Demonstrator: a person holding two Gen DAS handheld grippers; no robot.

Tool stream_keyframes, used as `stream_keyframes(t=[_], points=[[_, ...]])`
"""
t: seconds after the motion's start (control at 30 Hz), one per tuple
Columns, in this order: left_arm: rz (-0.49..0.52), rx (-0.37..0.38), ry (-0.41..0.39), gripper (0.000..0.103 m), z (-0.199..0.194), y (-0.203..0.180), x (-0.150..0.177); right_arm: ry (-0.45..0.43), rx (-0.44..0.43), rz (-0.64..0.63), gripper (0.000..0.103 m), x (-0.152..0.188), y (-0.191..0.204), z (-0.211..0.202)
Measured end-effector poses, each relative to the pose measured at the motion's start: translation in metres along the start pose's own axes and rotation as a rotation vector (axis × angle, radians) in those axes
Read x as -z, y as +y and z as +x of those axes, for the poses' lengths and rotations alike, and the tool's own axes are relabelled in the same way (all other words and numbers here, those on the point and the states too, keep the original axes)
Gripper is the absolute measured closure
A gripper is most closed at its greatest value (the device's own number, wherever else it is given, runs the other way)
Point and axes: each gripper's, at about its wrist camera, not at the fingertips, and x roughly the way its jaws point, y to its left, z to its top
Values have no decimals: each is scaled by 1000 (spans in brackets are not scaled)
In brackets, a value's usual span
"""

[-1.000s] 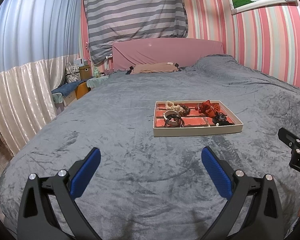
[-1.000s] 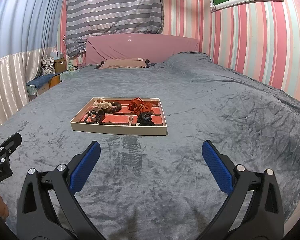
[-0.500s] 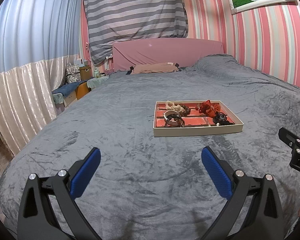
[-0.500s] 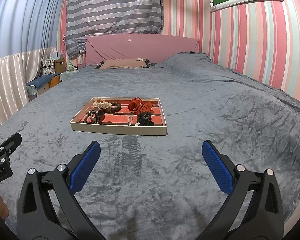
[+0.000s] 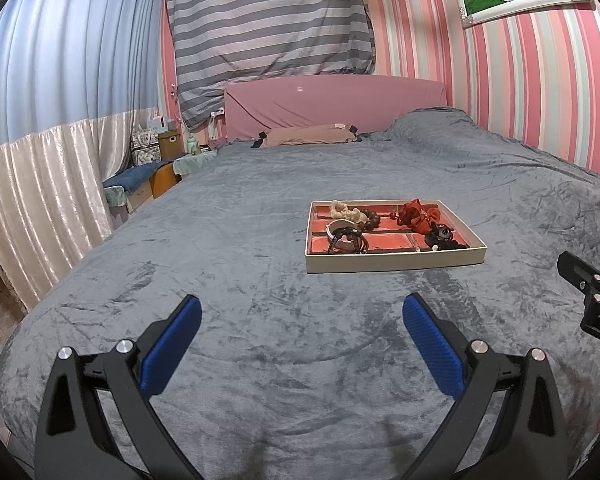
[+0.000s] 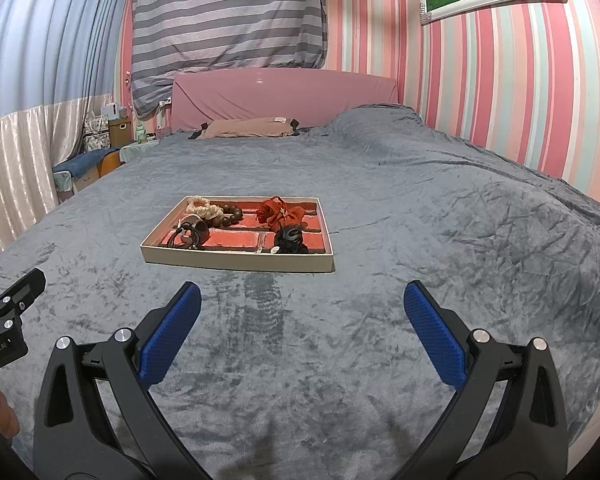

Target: Organize jewelry

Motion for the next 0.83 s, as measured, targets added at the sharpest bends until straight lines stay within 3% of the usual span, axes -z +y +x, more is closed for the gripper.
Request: stream_keyframes(t=[0.83], points=[[6,9,26,5,10,1,8,11,0,0,4,0,1,6]])
